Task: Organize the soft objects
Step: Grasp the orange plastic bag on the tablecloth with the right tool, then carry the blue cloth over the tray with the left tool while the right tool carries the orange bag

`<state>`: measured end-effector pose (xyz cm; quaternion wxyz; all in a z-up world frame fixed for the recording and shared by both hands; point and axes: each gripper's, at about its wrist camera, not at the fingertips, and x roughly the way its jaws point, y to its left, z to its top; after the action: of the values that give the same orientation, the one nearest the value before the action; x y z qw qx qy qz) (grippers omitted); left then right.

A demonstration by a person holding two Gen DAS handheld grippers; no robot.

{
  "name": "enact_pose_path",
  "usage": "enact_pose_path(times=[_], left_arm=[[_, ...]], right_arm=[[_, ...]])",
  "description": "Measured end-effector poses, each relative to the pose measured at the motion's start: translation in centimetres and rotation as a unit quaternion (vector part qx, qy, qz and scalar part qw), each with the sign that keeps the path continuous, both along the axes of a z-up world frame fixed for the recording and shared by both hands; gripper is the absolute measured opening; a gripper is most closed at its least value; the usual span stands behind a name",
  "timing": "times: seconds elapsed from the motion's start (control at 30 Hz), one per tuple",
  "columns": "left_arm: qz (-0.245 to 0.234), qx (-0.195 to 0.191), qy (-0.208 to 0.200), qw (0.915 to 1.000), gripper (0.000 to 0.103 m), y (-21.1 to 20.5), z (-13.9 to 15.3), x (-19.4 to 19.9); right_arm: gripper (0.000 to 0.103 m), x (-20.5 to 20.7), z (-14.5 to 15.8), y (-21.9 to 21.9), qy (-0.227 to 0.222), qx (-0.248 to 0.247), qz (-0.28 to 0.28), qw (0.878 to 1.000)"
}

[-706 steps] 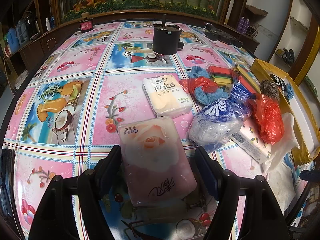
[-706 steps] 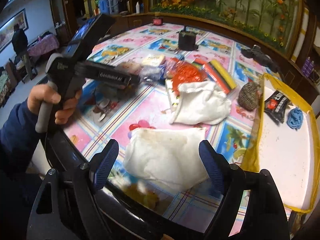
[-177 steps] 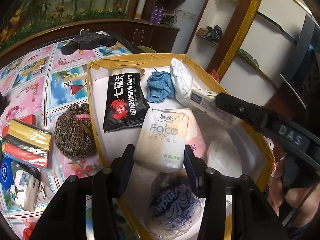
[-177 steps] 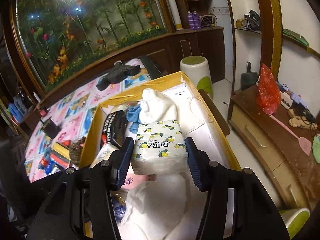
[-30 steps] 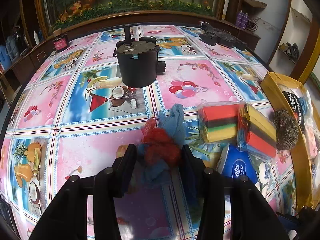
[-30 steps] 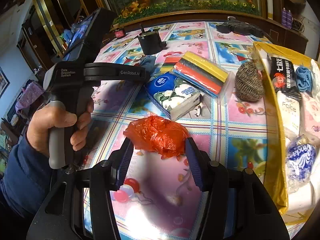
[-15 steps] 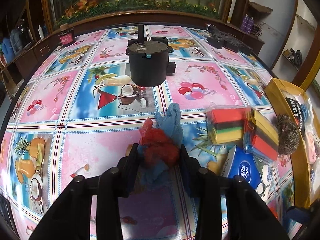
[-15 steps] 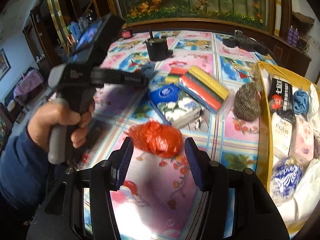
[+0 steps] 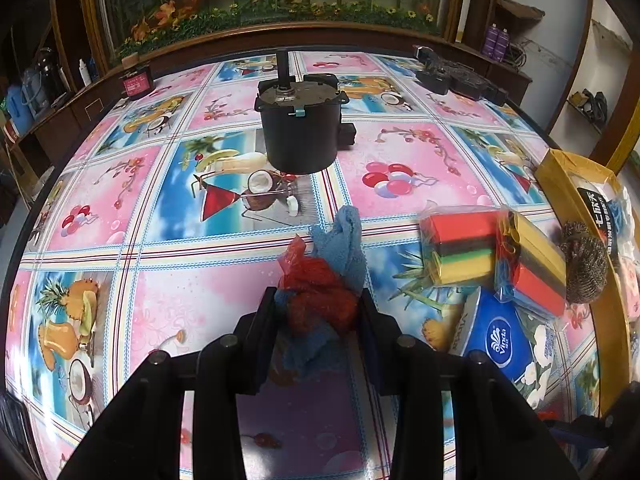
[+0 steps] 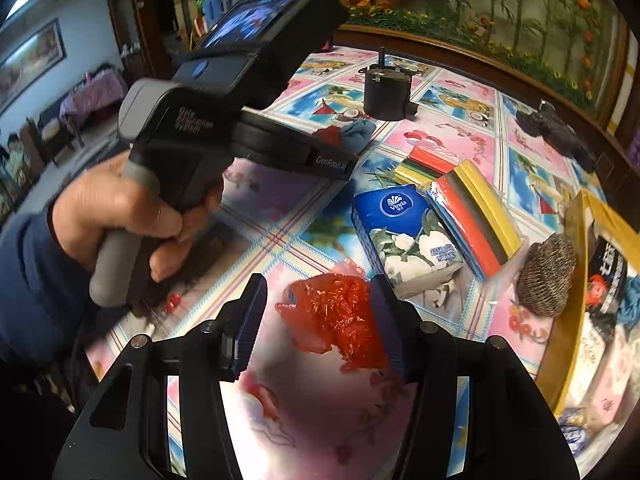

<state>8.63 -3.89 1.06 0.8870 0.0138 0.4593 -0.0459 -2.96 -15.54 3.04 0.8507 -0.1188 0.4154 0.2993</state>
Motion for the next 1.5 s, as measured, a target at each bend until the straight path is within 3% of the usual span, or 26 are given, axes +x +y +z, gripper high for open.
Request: enact_pose_path(times=[0.13, 0.23, 0.33, 0.67, 0.83, 1.5], left_arm=[[0.000, -0.001, 0.000, 1.0000, 0.037, 0.0, 0.0, 0.0], [0.000, -0.001, 0.000, 1.0000, 0.037, 0.1, 0.0, 0.0], [0.000, -0.002, -0.001, 1.0000, 0.037, 0.1, 0.0, 0.0], [-0.001, -0.002, -0.007, 1.0000, 0.037, 0.0, 0.3, -0.5], [-0.002, 0.004, -0.034, 0.9994, 0.037, -0.5, 1.2, -1.4], [-0.023, 0.020, -0.118, 0.9925, 0.037, -2.6, 3.6, -4.4]], right_arm=[[0.054, -0.4, -0.4, 0.4, -0.021, -0.054, 0.000, 0.998], [0.053, -0.1, -0.8, 0.0, -0.024, -0.064, -0.019, 0.997], [0.035, 0.1, -0.8, -1.0, -0.017, -0.048, -0.045, 0.998], [0.034, 0.0, 0.4, -3.9, -0.004, 0.085, -0.129, 0.988], [0.034, 0.0, 0.1, -5.2, 0.006, 0.125, -0.159, 0.979], [0.034, 0.4, -0.2, -7.6, 0.007, 0.127, -0.227, 0.966]])
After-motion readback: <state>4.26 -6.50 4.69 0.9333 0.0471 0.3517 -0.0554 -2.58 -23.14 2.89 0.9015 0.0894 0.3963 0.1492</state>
